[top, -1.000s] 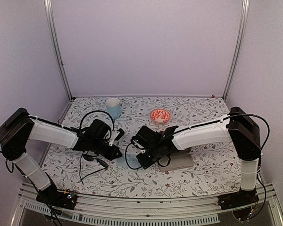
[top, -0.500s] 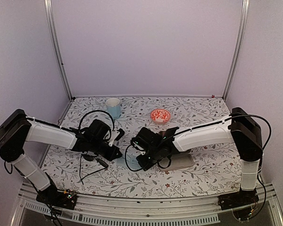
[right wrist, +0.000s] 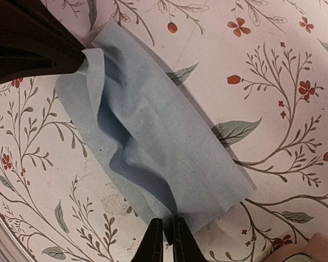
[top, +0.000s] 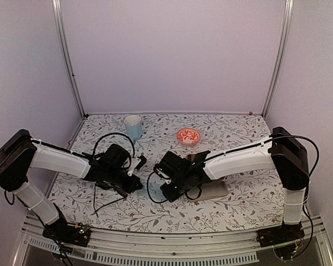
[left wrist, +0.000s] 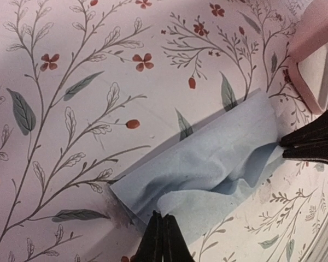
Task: Organize the sunglasses
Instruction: Fold the glasses cleaning cloth at the center of the board.
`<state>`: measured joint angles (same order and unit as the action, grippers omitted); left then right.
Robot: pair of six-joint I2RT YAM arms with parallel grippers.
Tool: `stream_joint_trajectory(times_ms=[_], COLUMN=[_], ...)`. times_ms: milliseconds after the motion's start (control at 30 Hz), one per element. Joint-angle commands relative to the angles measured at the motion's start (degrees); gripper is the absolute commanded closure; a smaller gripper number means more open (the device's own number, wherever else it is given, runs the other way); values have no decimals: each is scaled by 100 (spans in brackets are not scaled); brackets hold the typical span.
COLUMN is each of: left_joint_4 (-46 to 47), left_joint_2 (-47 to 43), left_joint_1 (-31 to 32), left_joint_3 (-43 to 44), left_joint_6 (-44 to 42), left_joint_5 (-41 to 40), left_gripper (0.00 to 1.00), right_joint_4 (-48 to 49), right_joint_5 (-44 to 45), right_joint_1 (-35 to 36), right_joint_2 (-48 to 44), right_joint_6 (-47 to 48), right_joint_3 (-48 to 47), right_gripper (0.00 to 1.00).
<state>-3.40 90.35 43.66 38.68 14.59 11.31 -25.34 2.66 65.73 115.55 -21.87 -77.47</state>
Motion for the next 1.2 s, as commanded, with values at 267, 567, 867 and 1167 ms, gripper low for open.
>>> stream_joint_trajectory(times_ms=[267, 567, 867, 1167], left_joint_4=[-185, -472, -585, -314], left_joint_2=[-310, -674, -933, -1010], left_joint_1=[322, 446, 451, 402], left_joint_3=[-265, -352, -356, -211], left_joint_6=[181, 234, 209, 303], left_joint_5=[-227, -413, -629, -848], left_gripper=[87, 82, 74, 67], right_joint_4=[315, 518, 477, 510], right_joint_5=[-306, -410, -57, -20], right_joint_1=[111, 142, 21, -76], right_joint_2=[-428, -765, -687, -405], right_joint_6=[-190, -361, -434, -412], right_joint_3=[318, 720, 413, 127], right_gripper=[84, 82, 82, 82])
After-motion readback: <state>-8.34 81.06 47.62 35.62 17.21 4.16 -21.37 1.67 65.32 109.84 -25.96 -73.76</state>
